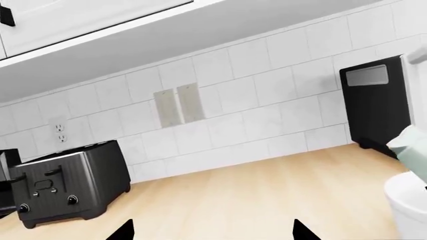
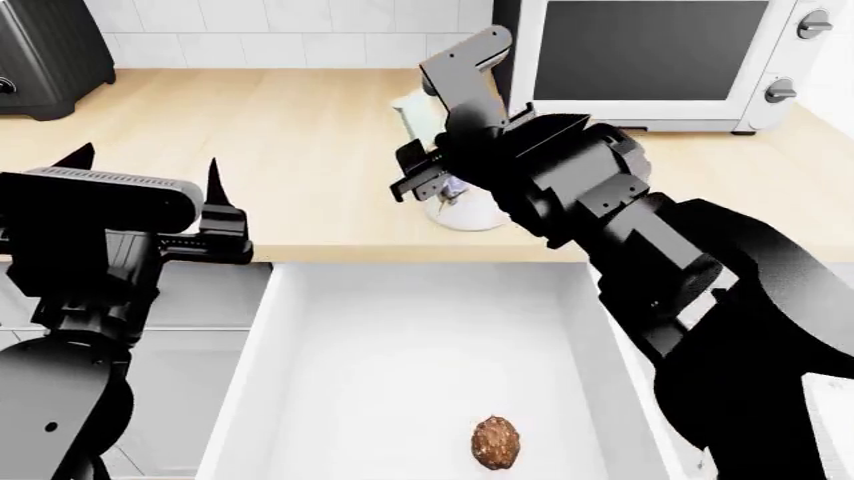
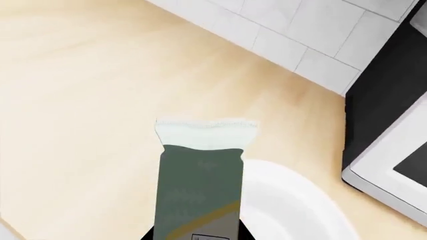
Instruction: Place the bar in the bowl and close the drawer.
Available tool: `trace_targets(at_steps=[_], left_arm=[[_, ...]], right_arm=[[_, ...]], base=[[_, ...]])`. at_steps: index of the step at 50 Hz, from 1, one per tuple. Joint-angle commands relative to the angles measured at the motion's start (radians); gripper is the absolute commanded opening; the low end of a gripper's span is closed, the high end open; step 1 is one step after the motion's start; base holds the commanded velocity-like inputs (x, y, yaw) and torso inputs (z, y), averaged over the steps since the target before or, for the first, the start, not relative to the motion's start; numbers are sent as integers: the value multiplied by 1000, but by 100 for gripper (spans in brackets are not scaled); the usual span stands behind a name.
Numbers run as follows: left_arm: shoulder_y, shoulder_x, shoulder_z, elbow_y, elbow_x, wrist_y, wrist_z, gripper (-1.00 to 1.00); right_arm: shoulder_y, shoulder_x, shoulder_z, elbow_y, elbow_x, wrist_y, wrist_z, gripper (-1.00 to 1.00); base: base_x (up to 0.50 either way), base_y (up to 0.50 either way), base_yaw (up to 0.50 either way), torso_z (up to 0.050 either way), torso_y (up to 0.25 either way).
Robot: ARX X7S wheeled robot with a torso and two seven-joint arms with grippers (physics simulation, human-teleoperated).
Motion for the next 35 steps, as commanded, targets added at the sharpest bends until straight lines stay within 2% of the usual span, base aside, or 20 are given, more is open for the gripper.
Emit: trace_targets(at_steps=[1,26,35], left_arm=[[-5,-6,1,15,-10,-16,2,100],[-48,-35,22,111,-50,-118,15,100],[-114,-43,-1,198,-113,-240,35,100]], right_arm=[[26,-30,-143,128,98,-151,-10,-100],[-2,-30,-138,229,146,-379,128,-100],[1,-30,-137,237,159,-446,163,-100]], base=[[0,0,0,0,0],[0,0,0,0,0],[0,0,0,0,0]])
